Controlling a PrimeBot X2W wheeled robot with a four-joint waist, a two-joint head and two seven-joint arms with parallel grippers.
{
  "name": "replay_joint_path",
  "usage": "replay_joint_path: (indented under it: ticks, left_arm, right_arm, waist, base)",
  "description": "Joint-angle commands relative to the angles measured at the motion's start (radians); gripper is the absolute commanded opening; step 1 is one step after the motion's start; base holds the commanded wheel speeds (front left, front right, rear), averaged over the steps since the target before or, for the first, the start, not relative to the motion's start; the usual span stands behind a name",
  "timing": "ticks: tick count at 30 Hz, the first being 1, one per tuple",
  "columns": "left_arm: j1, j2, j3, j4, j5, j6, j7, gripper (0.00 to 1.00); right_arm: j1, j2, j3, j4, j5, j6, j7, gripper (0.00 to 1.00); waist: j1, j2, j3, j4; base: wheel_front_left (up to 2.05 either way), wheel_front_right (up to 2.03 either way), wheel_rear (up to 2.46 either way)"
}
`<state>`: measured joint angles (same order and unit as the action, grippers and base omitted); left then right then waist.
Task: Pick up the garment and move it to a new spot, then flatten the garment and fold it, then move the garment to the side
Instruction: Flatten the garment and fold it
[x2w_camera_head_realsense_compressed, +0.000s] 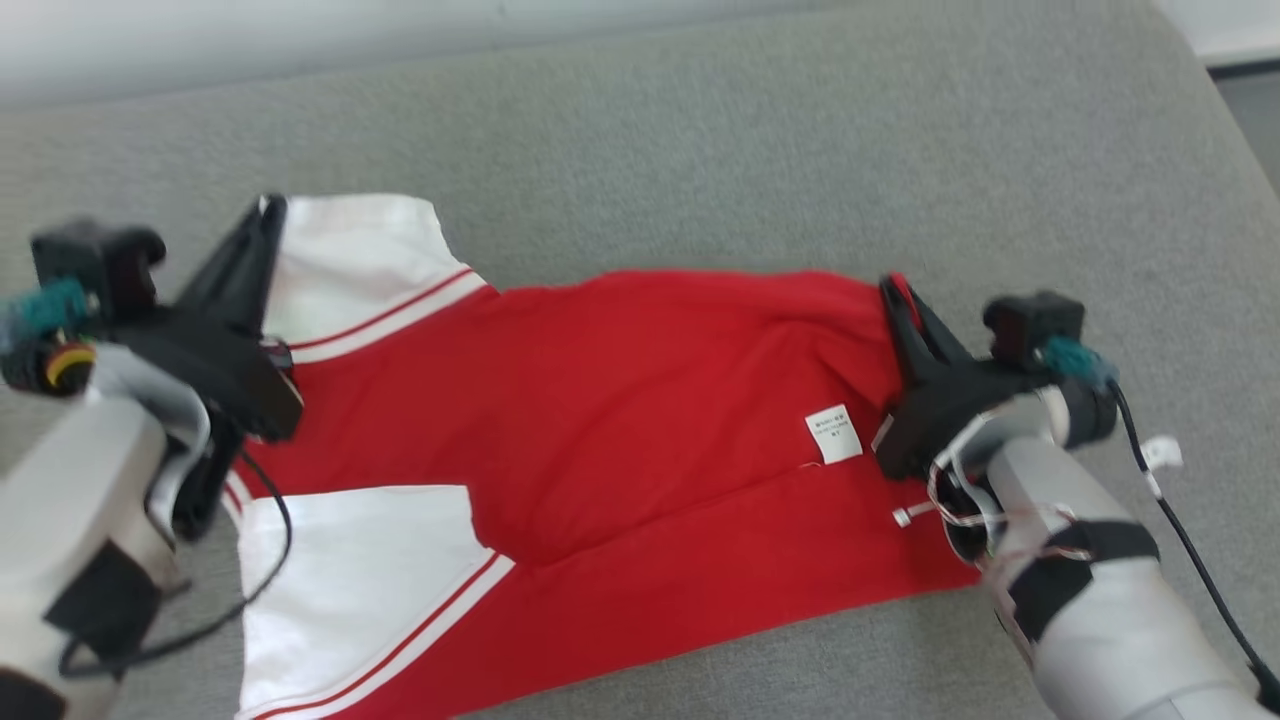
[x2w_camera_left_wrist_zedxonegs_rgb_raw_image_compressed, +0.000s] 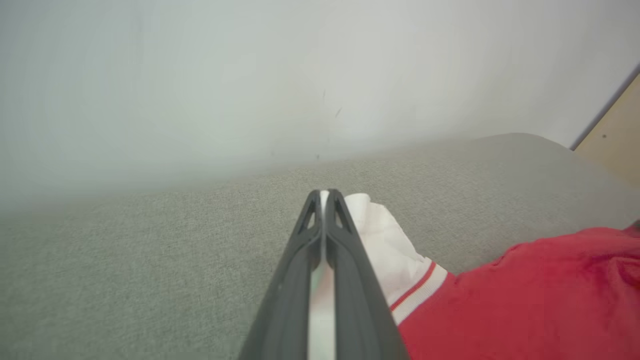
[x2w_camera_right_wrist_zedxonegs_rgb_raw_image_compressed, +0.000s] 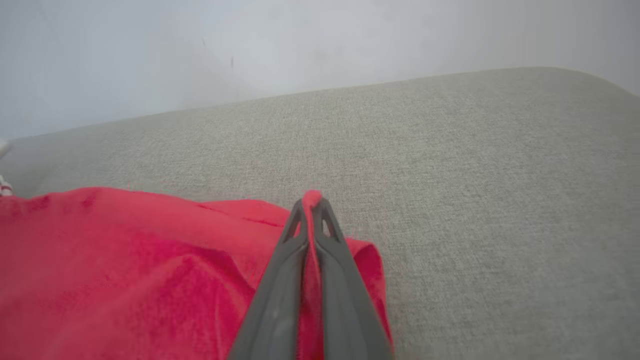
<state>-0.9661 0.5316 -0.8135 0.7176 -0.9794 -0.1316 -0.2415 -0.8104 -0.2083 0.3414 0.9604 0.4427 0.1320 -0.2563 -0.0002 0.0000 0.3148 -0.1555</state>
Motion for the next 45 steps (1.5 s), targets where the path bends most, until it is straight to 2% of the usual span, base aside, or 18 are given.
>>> replay_joint_path:
  ticks: [1, 9, 15, 21, 28, 29, 30, 31, 36, 40, 45]
  left_arm:
    - [0.061, 0.01, 0.019, -0.043, -0.012, 0.009, -0.015, 0.0]
    - [0.349, 0.036, 0.151, -0.352, 0.004, 0.111, -0.024, 0.0]
    - [0.569, 0.017, 0.225, -0.557, 0.067, 0.175, -0.024, 0.0]
    - [0.731, -0.032, 0.289, -0.645, 0.103, 0.199, -0.024, 0.0]
    - [0.835, -0.09, 0.324, -0.621, 0.128, 0.184, -0.024, 0.0]
    - [0.846, -0.099, 0.329, -0.592, 0.155, 0.188, -0.024, 0.0]
    - [0.843, -0.109, 0.337, -0.584, 0.173, 0.187, -0.024, 0.85]
    - [0.846, -0.123, 0.346, -0.573, 0.179, 0.185, -0.024, 1.0]
    - [0.869, -0.171, 0.414, -0.551, 0.256, 0.169, -0.024, 1.0]
    - [0.882, -0.205, 0.5, -0.572, 0.362, 0.164, -0.024, 1.0]
    - [0.926, -0.261, 0.615, -0.621, 0.501, 0.157, -0.024, 1.0]
  right_arm:
    - [0.047, -0.015, -0.004, -0.023, 0.023, -0.003, -0.008, 0.0]
    - [0.239, -0.068, -0.071, -0.194, 0.072, -0.003, -0.009, 0.0]
    - [0.379, -0.081, -0.136, -0.325, 0.09, -0.003, -0.009, 0.0]
    - [0.47, -0.086, -0.178, -0.377, 0.111, -0.003, -0.008, 0.0]
    - [0.518, -0.081, -0.206, -0.393, 0.111, -0.003, -0.008, 0.0]
    - [0.528, -0.079, -0.208, -0.381, 0.112, -0.003, -0.006, 0.03]
    - [0.526, -0.079, -0.207, -0.382, 0.109, -0.003, -0.007, 1.0]
    - [0.526, -0.077, -0.207, -0.383, 0.112, -0.003, -0.007, 1.0]
    - [0.54, -0.081, -0.205, -0.41, 0.126, -0.003, -0.007, 1.0]
    - [0.544, -0.092, -0.209, -0.432, 0.13, -0.003, -0.008, 1.0]
    - [0.534, -0.105, -0.216, -0.388, 0.109, -0.003, 0.023, 1.0]
  waist:
    - [0.0002, 0.0, -0.065, 0.04]
    - [0.0002, 0.0, -0.127, 0.079]
    - [0.0002, 0.0, -0.163, 0.103]
    - [0.0002, 0.0, -0.178, 0.116]
    - [0.0002, 0.0, -0.179, 0.123]
    - [0.0002, 0.0, -0.181, 0.124]
    - [0.0002, 0.0, -0.183, 0.125]
    - [0.0002, 0.0, -0.185, 0.126]
    - [0.0002, 0.0, -0.199, 0.125]
    - [0.0002, 0.0, -0.211, 0.126]
    - [0.0002, 0.0, -0.228, 0.138]
  base:
    - [0.0, 0.0, 0.0]
    - [0.0, 0.0, 0.0]
    - [0.0, 0.0, 0.0]
    - [0.0, 0.0, 0.0]
    - [0.0, 0.0, 0.0]
    - [0.0, 0.0, 0.0]
    - [0.0, 0.0, 0.0]
    - [0.0, 0.0, 0.0]
    - [0.0, 0.0, 0.0]
    - [0.0, 0.0, 0.0]
    - [0.0, 0.0, 0.0]
